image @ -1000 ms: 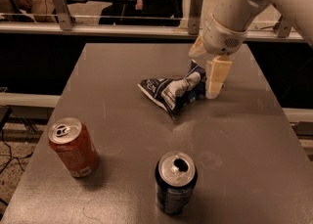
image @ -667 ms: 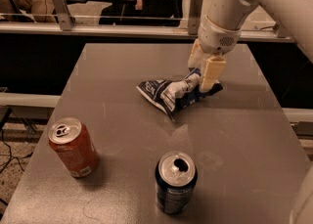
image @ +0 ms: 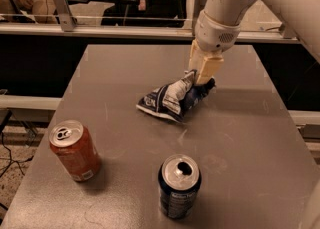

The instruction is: Move blue chip bag near coke can

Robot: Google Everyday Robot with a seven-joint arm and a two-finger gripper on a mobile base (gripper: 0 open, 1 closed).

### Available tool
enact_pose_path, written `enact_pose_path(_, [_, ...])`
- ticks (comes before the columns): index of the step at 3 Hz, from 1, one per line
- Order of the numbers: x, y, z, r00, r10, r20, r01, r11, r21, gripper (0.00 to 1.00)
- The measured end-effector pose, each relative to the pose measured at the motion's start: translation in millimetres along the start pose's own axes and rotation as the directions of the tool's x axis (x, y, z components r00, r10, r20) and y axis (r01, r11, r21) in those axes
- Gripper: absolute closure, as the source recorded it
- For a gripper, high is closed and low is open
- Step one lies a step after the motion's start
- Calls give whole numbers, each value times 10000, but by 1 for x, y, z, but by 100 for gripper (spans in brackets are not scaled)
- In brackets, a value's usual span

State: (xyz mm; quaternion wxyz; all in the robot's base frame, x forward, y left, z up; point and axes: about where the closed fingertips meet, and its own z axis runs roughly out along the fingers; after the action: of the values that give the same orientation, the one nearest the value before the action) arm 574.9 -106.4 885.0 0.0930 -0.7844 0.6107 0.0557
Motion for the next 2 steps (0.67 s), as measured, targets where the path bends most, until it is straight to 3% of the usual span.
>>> enact_pose_path(1, [-38,21,-12,9966,-789,242,790,9969,-12,100])
enact_pose_path(2, [-83,44,-14,9834,-1751,485,1757,9844,-90,100])
